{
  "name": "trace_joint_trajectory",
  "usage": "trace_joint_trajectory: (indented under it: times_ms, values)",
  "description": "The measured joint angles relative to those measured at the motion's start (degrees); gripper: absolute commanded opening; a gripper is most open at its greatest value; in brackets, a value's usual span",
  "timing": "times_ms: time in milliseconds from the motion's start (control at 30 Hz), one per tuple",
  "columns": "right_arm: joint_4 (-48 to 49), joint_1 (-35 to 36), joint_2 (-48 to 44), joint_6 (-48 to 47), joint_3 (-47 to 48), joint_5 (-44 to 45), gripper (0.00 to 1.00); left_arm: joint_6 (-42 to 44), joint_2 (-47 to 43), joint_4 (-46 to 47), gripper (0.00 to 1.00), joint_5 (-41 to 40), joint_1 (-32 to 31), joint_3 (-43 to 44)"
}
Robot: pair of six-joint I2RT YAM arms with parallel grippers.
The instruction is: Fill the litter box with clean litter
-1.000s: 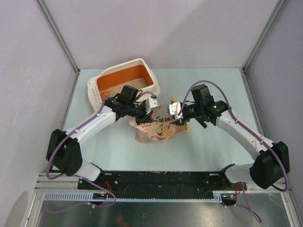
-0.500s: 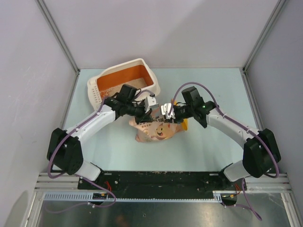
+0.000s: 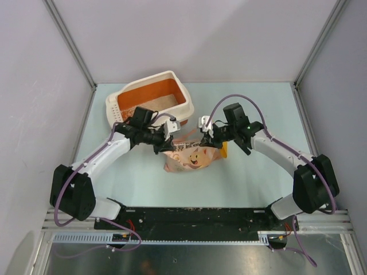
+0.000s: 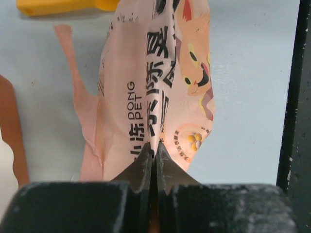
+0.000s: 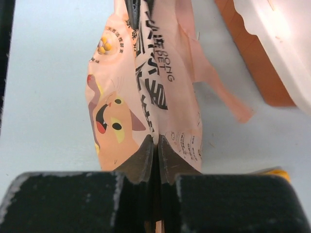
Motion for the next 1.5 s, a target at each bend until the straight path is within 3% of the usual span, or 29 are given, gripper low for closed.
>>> trace_joint_trajectory:
  times_ms: [233, 300, 367, 567, 700, 933, 1000, 1133, 1233, 1333, 1367, 1500]
  values:
    - [4.63, -6.29, 3.63, 13.75, 0.02, -10.19, 0.0, -0.2, 0.0, 1.33, 0.0, 5.51, 4.17, -0.74]
    - [6.03, -7.39, 4.74, 17.46, 0.04, -12.61, 0.0, -0.35, 0.0, 1.75, 0.14, 7.72, 5.44, -1.14]
    - [6.47, -7.45, 5.03, 20.04, 0.04, -13.31, 0.0, -0.74, 0.09, 1.53, 0.34, 8.85, 5.9, -1.14]
    - [7.78, -7.69, 5.4, 26.84, 0.04, -12.85, 0.0, -3.06, 0.61, -0.28, 0.53, 7.13, 4.96, 2.64]
    - [8.7, -7.98, 5.88, 29.18, 0.04, -12.87, 0.0, -3.3, 0.79, 2.69, 0.55, 5.75, 0.68, 4.68]
    - [9.05, -8.15, 6.08, 31.04, 0.04, -12.9, 0.0, -2.1, 6.45, 5.79, 0.49, 4.15, -5.92, 7.96]
    - [9.05, -8.15, 6.16, 31.54, 0.04, -12.92, 0.0, -1.16, 8.5, 6.21, 0.42, 3.02, -7.19, 8.09]
    - [8.76, -8.26, 6.25, 31.93, 0.04, -13.11, 0.0, 0.33, 10.95, 6.86, 0.13, 1.42, -7.74, 8.09]
    - [8.15, -8.37, 6.27, 30.8, 0.13, -13.18, 0.0, -0.44, 10.69, 7.26, 0.02, 2.49, -6.58, 7.85]
    - [3.43, -8.59, 6.27, 24.81, 1.62, -14.25, 0.19, -2.56, 10.05, 8.7, 0.0, 5.62, -5.09, 6.43]
    - [1.66, -8.59, 6.27, 22.69, 2.27, -14.34, 0.35, -3.28, 10.05, 8.85, 0.0, 6.29, -4.92, 6.23]
    - [-9.22, -11.28, 4.31, 10.23, 4.28, -12.83, 0.48, -6.36, 10.25, 8.5, 0.0, 7.19, -3.72, 6.38]
